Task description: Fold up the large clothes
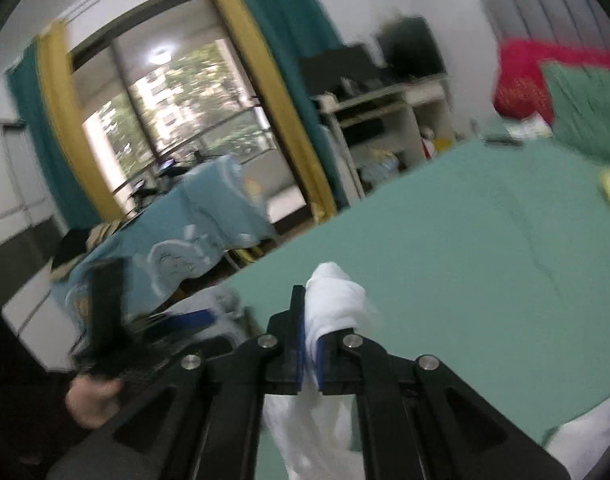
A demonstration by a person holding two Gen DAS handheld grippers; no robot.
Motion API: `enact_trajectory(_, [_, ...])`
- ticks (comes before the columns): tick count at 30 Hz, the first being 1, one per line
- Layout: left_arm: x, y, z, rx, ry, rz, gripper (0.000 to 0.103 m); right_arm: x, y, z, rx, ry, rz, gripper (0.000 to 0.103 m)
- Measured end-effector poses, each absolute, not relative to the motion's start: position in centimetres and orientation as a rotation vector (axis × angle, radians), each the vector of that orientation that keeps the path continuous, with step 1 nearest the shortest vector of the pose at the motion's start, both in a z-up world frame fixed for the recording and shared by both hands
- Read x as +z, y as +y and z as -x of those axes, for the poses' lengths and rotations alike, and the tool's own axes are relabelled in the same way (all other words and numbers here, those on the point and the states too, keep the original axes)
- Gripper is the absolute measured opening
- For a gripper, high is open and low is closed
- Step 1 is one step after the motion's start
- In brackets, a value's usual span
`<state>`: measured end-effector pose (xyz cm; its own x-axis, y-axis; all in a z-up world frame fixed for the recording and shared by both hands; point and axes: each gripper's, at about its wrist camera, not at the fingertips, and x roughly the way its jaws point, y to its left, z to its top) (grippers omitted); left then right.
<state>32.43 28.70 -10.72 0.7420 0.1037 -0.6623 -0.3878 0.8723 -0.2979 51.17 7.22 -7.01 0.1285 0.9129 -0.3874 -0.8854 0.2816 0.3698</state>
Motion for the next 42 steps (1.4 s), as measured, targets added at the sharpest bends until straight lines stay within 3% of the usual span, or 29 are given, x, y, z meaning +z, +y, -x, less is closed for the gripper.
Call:
enact_trajectory(2, [-11.1, 28.4, -32.6, 0.274, 0.714, 0.435, 0.101, -6.6, 2.9, -49.4, 1.263, 0.559, -0.013, 0.007])
enact_trajectory(4, [-11.4, 27.0, -32.8, 0.272, 0.734, 0.371, 0.101, -7.3, -2.2, -48.4, 1.146, 0.567, 0.027, 0.025])
enact_trajectory(5, [-11.6, 26.2, -32.8, 0.264, 0.741, 0.338, 0.101, -8.5, -5.0, -48.1, 1.083, 0.596, 0.035, 0.047])
enact_trajectory(6, [-11.8, 25.2, -32.9, 0.248, 0.75, 0.308, 0.101, -10.3, -7.2, -47.5, 0.998, 0.648, 0.046, 0.075])
enact_trajectory(7, [-12.0, 24.3, -32.8, 0.227, 0.761, 0.288, 0.101, -12.9, -9.4, -47.2, 0.862, 0.724, 0.076, 0.082])
enact_trajectory(8, [-12.2, 23.3, -32.8, 0.21, 0.768, 0.271, 0.101, -15.0, -11.6, -47.0, 0.75, 0.795, 0.096, 0.083])
enact_trajectory(12, [-12.9, 20.3, -32.6, 0.139, 0.796, 0.216, 0.101, -20.9, -17.2, -44.4, 0.435, 0.988, 0.096, 0.083])
enact_trajectory(15, [-14.0, 18.6, -33.2, 0.087, 0.843, 0.211, 0.101, -20.6, -17.4, -42.5, 0.442, 0.942, 0.083, 0.083])
enact_trajectory(19, [-15.5, 17.0, -34.3, 0.077, 0.895, 0.165, 0.101, -18.7, -9.4, -42.7, 0.486, 0.83, 0.228, 0.083])
enact_trajectory(25, [-17.5, 16.4, -35.2, 0.092, 0.961, 0.135, 0.101, -23.3, 1.4, -44.8, 0.639, 0.825, 0.503, 0.082])
enact_trajectory(26, [-17.6, 16.3, -35.3, 0.093, 0.967, 0.133, 0.101, -24.1, 2.0, -45.1, 0.655, 0.858, 0.523, 0.075])
enact_trajectory(27, [-17.6, 16.2, -35.3, 0.089, 0.969, 0.135, 0.101, -24.7, 2.2, -45.4, 0.676, 0.885, 0.516, 0.022])
enact_trajectory(28, [-17.6, 16.1, -35.4, 0.082, 0.968, 0.139, 0.101, -25.1, 2.0, -46.2, 0.667, 0.93, 0.484, 0.006])
enact_trajectory(37, [-19.0, 13.4, -36.3, 0.032, 0.999, 0.142, 0.101, -11.4, -14.0, -44.0, 0.618, 0.639, 0.106, 0.003])
enact_trajectory(42, [-19.8, 10.5, -36.4, -0.042, 1.016, 0.112, 0.101, -10.8, -26.0, -41.8, 0.436, 0.599, 0.1, 0.009])
